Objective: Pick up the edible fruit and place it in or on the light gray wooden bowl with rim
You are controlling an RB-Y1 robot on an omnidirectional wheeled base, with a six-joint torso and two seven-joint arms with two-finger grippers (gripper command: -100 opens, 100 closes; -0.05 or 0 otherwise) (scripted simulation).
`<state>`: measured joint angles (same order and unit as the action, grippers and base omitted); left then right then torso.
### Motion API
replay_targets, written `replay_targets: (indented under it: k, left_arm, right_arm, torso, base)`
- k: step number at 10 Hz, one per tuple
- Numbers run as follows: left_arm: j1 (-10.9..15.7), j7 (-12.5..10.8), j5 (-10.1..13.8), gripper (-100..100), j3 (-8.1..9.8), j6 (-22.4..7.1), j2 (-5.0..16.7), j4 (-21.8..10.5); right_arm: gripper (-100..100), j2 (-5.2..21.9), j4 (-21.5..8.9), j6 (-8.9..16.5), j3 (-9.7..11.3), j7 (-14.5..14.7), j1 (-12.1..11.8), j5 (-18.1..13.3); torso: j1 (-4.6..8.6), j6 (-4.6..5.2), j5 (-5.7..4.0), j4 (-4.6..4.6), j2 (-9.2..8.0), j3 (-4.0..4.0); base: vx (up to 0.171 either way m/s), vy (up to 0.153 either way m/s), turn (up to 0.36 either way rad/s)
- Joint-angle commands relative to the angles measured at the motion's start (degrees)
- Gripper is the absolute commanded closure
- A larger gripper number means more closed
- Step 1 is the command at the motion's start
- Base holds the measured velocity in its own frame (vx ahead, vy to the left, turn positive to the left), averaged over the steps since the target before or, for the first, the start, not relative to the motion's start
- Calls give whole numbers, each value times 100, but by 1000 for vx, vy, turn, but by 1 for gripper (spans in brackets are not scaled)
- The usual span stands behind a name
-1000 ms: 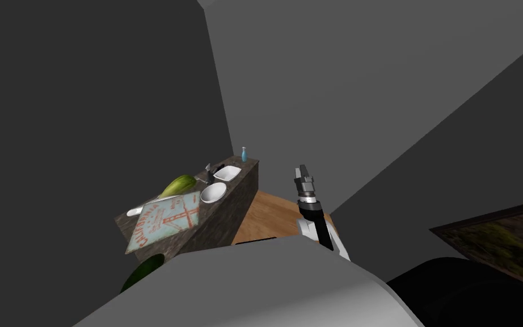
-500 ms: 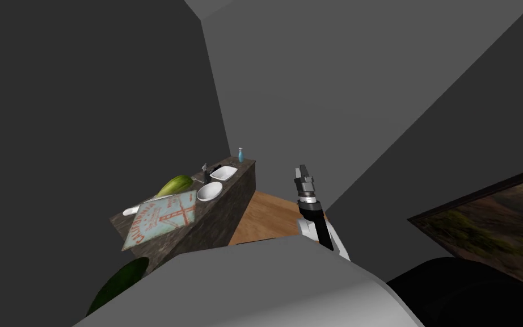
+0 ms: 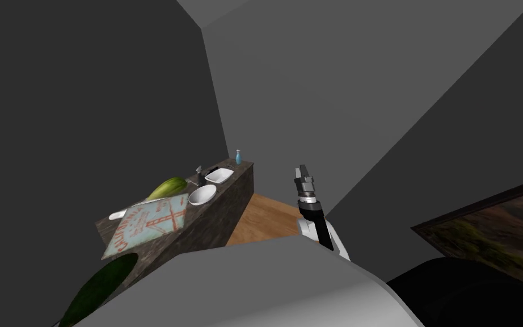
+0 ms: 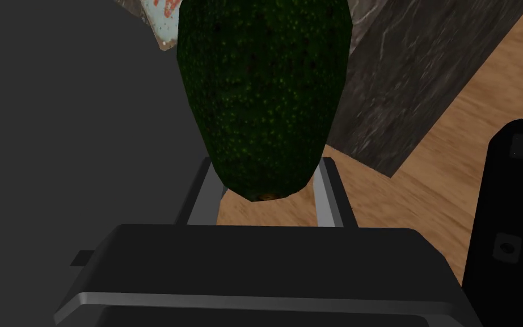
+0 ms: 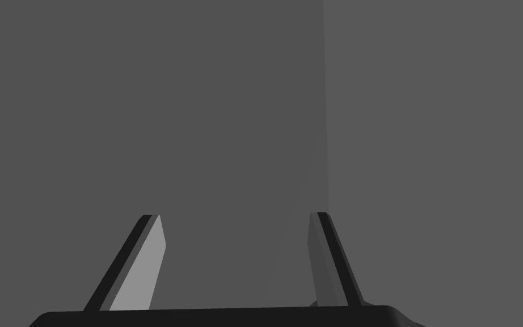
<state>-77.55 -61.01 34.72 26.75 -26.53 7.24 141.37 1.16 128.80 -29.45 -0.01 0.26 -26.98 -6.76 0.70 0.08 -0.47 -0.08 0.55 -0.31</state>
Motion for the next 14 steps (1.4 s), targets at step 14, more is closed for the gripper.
replay_targets:
  k: [14]
  left_arm:
    - [1434, 520, -72, 100, 308, -245, -216, 27]
  right_arm:
    - [0, 1, 0, 0, -1, 0, 0, 0]
  torso:
    - [-36, 5, 10, -6, 18, -13]
  base:
    - [206, -53, 28]
